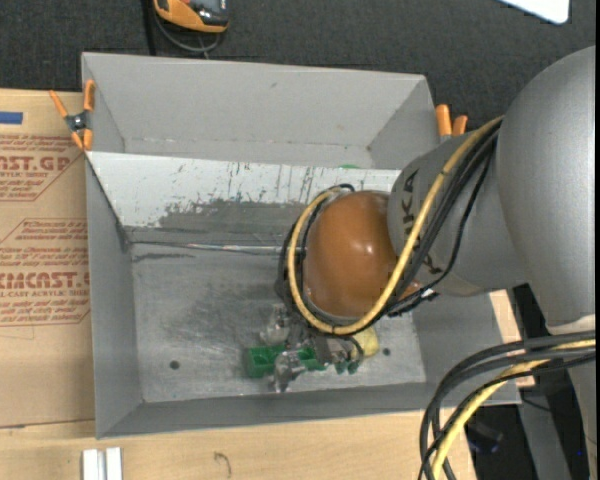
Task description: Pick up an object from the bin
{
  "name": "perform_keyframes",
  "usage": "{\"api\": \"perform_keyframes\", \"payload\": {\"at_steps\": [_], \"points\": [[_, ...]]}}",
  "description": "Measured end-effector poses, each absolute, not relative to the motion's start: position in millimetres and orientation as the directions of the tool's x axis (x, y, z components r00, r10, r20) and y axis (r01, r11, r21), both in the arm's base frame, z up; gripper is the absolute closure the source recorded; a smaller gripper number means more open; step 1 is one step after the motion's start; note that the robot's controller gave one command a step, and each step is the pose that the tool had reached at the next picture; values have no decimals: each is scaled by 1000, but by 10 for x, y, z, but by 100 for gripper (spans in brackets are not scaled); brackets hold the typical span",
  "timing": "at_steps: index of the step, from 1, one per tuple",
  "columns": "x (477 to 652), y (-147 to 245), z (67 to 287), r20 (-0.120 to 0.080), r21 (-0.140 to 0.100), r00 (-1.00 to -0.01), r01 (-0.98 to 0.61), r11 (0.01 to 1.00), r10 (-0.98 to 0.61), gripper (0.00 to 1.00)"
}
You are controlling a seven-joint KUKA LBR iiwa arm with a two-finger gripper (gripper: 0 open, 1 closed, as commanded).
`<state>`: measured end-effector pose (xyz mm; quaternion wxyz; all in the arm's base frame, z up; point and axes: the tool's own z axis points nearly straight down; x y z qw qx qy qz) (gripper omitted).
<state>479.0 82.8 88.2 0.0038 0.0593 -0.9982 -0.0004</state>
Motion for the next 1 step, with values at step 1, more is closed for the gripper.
{"api": "perform_keyframes", "payload": {"at_steps": [1], "points": [[4790, 825, 1088, 7, 1, -993, -118, 993, -118, 100]]}}
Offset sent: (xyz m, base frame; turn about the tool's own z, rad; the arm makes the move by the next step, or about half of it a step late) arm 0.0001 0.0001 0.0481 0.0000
